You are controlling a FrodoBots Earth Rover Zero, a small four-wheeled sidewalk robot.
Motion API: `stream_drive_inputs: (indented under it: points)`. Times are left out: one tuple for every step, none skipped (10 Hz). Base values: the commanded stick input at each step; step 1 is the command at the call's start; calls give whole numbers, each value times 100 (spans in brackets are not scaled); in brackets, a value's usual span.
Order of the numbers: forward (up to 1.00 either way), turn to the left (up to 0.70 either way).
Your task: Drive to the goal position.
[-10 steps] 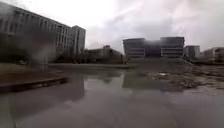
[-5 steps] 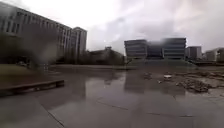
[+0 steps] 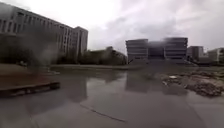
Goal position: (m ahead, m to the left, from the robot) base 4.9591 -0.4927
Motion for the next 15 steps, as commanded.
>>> stream_drive_inputs:
  points:
    - [70, 0]
    - [70, 0]
    - [70, 0]
    - [70, 0]
    - [70, 0]
    - [70, -7]
    - [70, -24]
    - [70, -33]
    - [70, -27]
    - [70, -4]
    - [70, 0]
    - [70, 0]
    - [70, 0]
    - [70, 0]
    - [70, 0]
